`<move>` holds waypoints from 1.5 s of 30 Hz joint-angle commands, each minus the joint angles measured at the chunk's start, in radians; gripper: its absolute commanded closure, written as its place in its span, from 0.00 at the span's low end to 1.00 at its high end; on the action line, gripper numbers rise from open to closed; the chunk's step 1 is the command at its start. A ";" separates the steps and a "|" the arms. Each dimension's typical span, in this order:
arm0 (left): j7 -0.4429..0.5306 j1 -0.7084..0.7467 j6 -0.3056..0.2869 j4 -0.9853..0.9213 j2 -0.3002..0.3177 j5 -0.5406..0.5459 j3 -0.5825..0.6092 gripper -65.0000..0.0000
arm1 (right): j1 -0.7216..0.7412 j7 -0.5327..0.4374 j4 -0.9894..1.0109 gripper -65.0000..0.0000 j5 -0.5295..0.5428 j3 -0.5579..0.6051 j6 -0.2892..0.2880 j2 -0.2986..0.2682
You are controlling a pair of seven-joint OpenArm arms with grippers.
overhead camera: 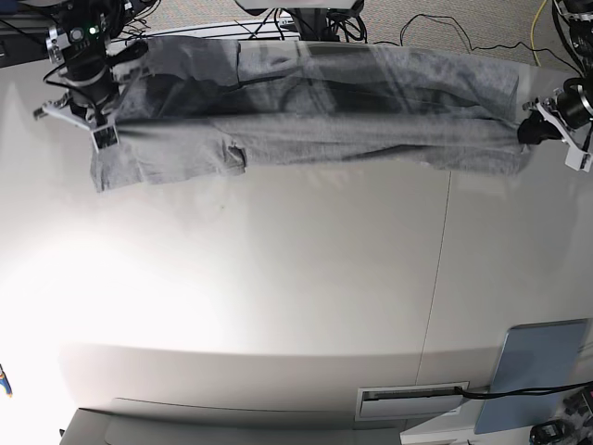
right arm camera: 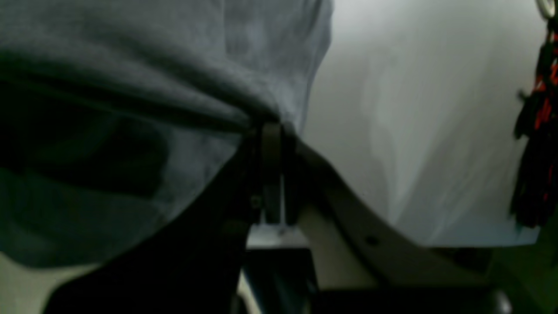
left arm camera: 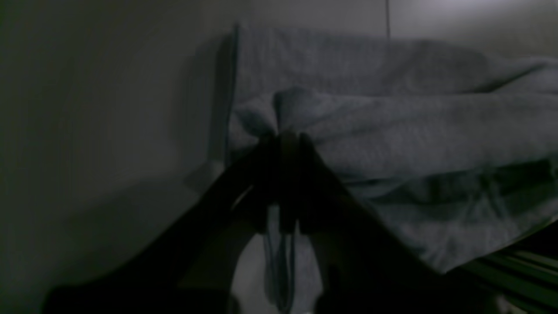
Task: Fold the T-shirt properly
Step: 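Grasp the hem corners and fold the hem up over the collar, then lower the hem onto the collar edge and open both grippers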
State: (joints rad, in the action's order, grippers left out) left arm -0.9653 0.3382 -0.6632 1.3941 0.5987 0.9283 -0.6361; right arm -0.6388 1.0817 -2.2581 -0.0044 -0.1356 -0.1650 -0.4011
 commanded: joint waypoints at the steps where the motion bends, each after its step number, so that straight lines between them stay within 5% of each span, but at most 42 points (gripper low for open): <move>1: 0.011 0.000 0.007 0.013 0.027 0.012 -0.013 1.00 | -0.011 -0.001 -0.016 1.00 -0.043 -0.010 0.013 -0.014; 14: -0.015 0.000 0.007 0.013 0.027 0.011 -0.013 1.00 | -0.034 -0.012 -0.016 1.00 -0.104 -0.010 0.013 -0.014; 20: -0.014 0.000 0.007 0.013 0.027 0.011 -0.013 0.71 | -0.034 -0.022 -0.016 0.99 -0.109 -0.010 0.012 -0.014; 23: -0.015 0.000 0.007 0.013 0.027 0.011 -0.013 0.62 | -0.034 -0.020 -0.016 0.90 -0.109 -0.010 -0.006 -0.014; 30: -0.014 0.000 0.007 0.013 0.027 0.011 -0.013 0.62 | -0.034 -0.035 -0.016 0.87 -0.110 -0.010 -0.040 -0.014; 36: -0.014 0.000 0.007 0.013 0.027 0.011 -0.013 0.62 | 0.006 -0.221 -0.016 0.87 -0.169 -0.010 0.002 -0.014; 41: -0.011 0.000 0.007 0.013 0.027 0.011 -0.013 0.62 | 0.044 -0.216 -0.016 0.87 -0.169 -0.010 0.008 -0.014; 45: -0.001 -0.001 0.007 0.013 0.027 0.011 -0.013 0.62 | 0.043 -0.212 -0.016 0.87 -0.169 -0.010 -0.049 -0.014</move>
State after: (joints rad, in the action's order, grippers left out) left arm -0.9825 0.3401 -0.6559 1.3941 0.5991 0.9249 -0.6369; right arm -0.5980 0.8848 -2.2581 -0.1593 -0.1375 -0.2276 -0.4038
